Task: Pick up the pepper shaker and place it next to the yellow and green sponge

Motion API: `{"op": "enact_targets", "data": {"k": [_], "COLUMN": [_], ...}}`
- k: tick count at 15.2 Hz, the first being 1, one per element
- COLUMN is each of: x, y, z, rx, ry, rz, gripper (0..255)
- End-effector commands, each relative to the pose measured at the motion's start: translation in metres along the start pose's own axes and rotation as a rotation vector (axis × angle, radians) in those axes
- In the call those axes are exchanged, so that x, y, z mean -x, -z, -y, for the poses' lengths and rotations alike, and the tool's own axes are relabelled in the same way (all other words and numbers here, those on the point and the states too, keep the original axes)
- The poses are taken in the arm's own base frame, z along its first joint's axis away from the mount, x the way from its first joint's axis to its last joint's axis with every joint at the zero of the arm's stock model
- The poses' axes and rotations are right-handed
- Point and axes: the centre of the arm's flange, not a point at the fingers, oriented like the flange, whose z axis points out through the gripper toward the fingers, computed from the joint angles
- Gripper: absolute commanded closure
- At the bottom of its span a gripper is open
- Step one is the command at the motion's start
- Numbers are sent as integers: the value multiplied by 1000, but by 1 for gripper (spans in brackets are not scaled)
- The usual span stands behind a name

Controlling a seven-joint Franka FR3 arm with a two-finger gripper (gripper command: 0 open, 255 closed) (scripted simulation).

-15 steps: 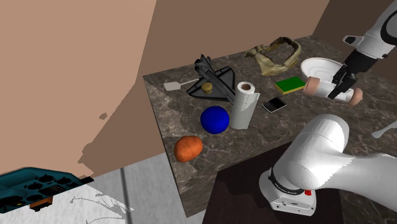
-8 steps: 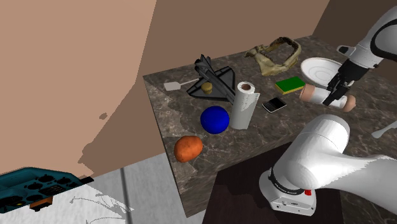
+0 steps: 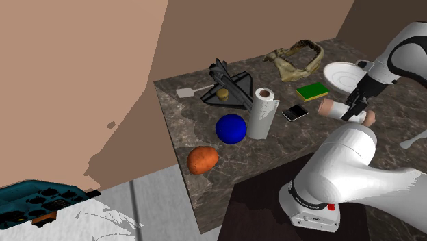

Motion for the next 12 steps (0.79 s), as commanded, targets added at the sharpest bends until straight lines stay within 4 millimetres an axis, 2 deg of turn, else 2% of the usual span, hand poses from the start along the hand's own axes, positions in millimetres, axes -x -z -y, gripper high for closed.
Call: {"op": "enact_targets", "data": {"k": [1,9,10,12], "x": [1,1,1,1], "y": [-11,-11,-11,-11], "z": [-3,-3,-3,-3], "rx": [0,0,0,0], "ry": [0,0,0,0], "rz": [0,0,0,0], "gripper": [255,255,0,0]}}
